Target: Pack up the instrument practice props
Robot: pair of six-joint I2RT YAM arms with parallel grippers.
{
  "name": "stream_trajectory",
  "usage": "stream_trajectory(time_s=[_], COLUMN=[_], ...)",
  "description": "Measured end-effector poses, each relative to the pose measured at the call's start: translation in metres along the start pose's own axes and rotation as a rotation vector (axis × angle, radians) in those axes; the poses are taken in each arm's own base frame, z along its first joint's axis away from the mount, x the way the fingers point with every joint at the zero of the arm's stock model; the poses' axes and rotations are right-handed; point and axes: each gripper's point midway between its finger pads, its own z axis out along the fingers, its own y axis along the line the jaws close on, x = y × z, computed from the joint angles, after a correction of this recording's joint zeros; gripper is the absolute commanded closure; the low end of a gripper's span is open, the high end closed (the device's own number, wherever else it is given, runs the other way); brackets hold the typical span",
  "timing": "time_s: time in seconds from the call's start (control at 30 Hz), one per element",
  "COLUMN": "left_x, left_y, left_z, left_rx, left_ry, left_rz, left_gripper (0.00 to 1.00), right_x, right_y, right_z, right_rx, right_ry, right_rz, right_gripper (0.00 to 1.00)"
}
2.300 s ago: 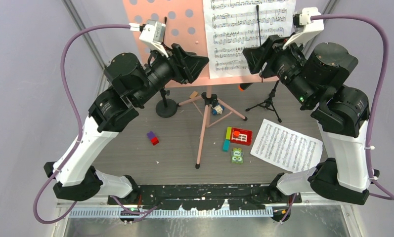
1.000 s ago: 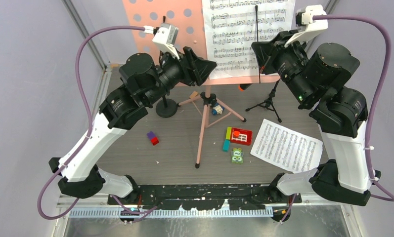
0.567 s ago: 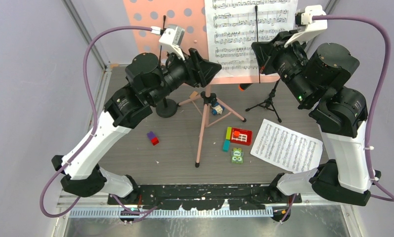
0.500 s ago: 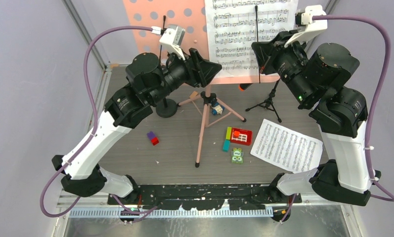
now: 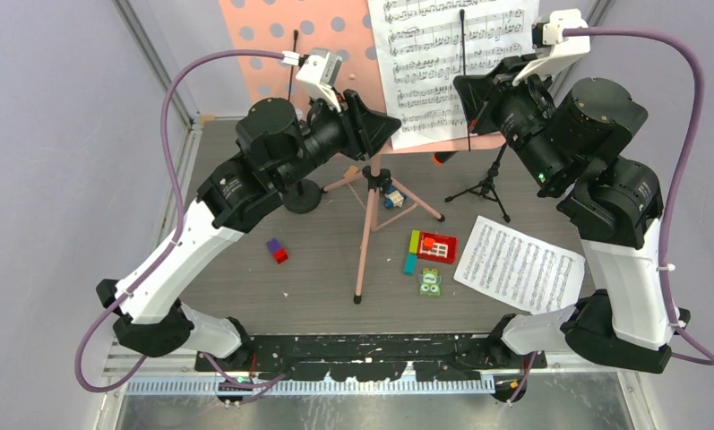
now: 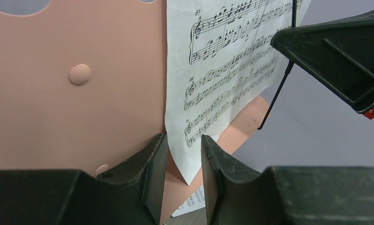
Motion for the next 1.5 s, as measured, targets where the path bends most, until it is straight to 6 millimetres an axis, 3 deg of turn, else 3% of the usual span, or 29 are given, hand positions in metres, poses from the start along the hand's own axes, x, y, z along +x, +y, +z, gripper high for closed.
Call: stream_trajectory(time_s=[0.37,0.63,1.13,1.23,1.37,1.5], left_x=[-0.001,-0.002,-0.005,-0.005,-0.005,-0.005], left_y=[0.000,0.001,0.000,0.000,0.000,0.001], left_z=[0.001,0.001,0.013,0.013,0.013,0.013], left_rx=[0.002,-0.004,-0.005,-0.004,-0.006,-0.009], left_ry=[-0.007,-0.014,-0.028,-0.028,-0.029,-0.030], left_rz=[0.001,0.001,0.002,0.002,0.002,0.003], left_gripper=[0.71,0.80,0.85,0.88,1.00,1.00], right_x=[0.000,0.000,0.000,0.000,0.001,0.000], right_y=[0.001,0.000,0.001,0.001,0.001,0.001], right_z=[-0.001,-0.003,-0.004,-0.004,-0.003,-0.003], right_rx=[-0.006,-0.007,-0.015,-0.015,-0.016,-0.018], right_ry=[-0.004,-0.011,-0.013,-0.013,-0.014,-0.018], right_rz=[0.003,0.006,0.007,0.006,0.006,0.007], right_gripper=[0.97,0.93,0.94,0.94,0.94,0.94])
